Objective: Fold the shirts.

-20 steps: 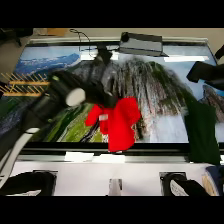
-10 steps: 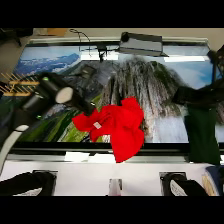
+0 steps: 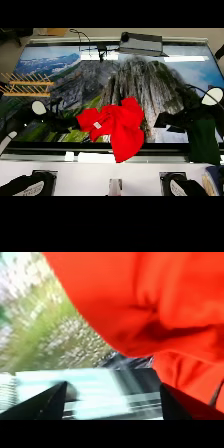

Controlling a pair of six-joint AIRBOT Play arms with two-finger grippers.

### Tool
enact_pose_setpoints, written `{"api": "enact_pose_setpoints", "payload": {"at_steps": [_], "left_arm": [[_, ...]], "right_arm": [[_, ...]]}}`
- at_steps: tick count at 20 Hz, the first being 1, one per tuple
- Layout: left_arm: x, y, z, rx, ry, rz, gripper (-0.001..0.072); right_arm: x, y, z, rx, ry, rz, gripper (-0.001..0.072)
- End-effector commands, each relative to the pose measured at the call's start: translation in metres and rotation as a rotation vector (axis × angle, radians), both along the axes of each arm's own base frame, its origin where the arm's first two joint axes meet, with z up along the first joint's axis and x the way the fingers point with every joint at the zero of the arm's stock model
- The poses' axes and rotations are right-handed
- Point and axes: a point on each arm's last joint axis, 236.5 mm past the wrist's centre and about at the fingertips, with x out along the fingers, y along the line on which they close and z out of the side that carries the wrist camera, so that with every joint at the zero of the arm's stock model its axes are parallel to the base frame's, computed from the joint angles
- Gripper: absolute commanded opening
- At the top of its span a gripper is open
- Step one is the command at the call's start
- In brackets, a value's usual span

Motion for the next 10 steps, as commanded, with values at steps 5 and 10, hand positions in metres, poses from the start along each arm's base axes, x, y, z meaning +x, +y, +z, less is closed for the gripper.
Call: {"api": "enact_pose_setpoints", "payload": {"at_steps": [5,10], "left_arm": [[0.012,-0.034,-0.027,-0.161,-0.097,0.177,0.0717],[0.038,-0.038,-0.022,-0.177,-0.188,0.254,0.0615]], "right_arm": [[-0.01,0.019,-0.016,0.089,0.027,0.021,0.0661],[-0.02,0.021,-0.033,0.093,0.065,0.011,0.0661]]}}
